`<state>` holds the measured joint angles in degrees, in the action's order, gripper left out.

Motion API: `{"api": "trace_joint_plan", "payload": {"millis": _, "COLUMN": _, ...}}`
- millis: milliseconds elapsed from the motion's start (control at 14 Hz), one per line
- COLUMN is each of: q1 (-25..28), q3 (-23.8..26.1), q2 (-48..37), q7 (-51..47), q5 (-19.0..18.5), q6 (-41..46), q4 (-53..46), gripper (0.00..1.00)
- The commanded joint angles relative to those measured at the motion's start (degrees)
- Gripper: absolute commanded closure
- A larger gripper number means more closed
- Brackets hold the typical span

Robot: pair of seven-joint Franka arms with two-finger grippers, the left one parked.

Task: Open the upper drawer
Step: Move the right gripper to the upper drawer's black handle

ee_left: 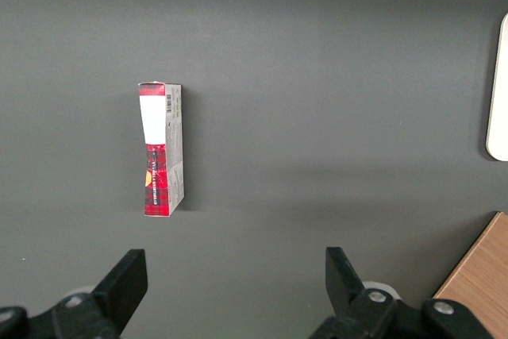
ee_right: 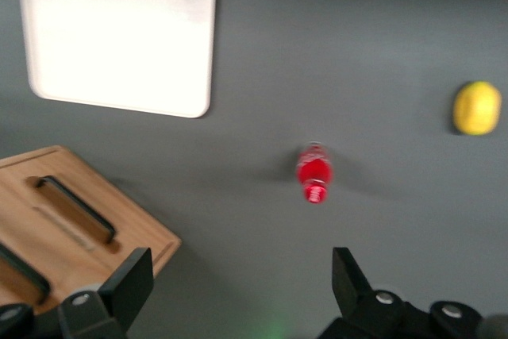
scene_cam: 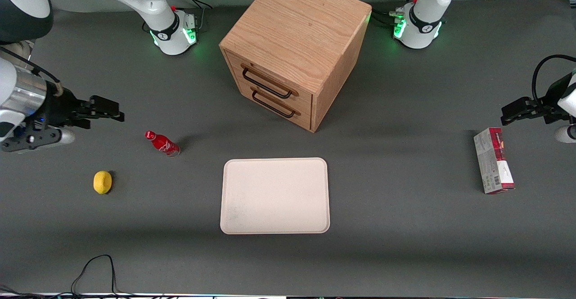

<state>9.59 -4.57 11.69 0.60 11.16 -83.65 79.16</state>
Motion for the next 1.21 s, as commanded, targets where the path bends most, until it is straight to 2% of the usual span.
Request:
{"api": "trace_joint_plan", "payload": {"millis": 0, "q1": 2.3, "q3": 0.3, "q2": 2.9, "q7": -1.7, "q5": 2.4, "q6": 0.3, "q4": -5.5, "gripper": 0.0}}
{"api": "trace_joint_plan", "payload": {"millis": 214, "q1": 5.1, "q3": 0.4, "q2": 5.4, "q7": -1.3, "q5": 4.0, "q6": -0.4, "q4": -5.8, "gripper": 0.0}}
{"api": "trace_joint_plan", "payload": {"millis": 429, "q1": 6.6, "q3": 0.5, "q2": 5.5, "q7": -0.9, "q5": 3.9, "q6": -3.5, "q4": -5.9, "gripper": 0.0}}
{"api": "trace_joint_plan", "payload": {"millis": 571, "q1": 7.4, "q3": 1.7, "q2": 5.8, "q7": 4.3, "q5": 3.9, "q6": -5.4, "q4": -6.7, "gripper": 0.0}}
{"api": "trace_joint_plan", "payload": {"millis": 714, "q1": 9.5, "q3": 3.1, "q2": 6.1, "q7": 4.1, "q5": 3.6, "q6": -5.9, "q4": -7.4, "gripper": 0.0}}
{"api": "trace_joint_plan", "payload": {"millis": 1143, "q1": 13.8, "q3": 6.3, "q2": 8.1, "q7": 5.4, "q5": 5.9, "q6": -5.3, "q4": -5.8, "gripper": 0.0}}
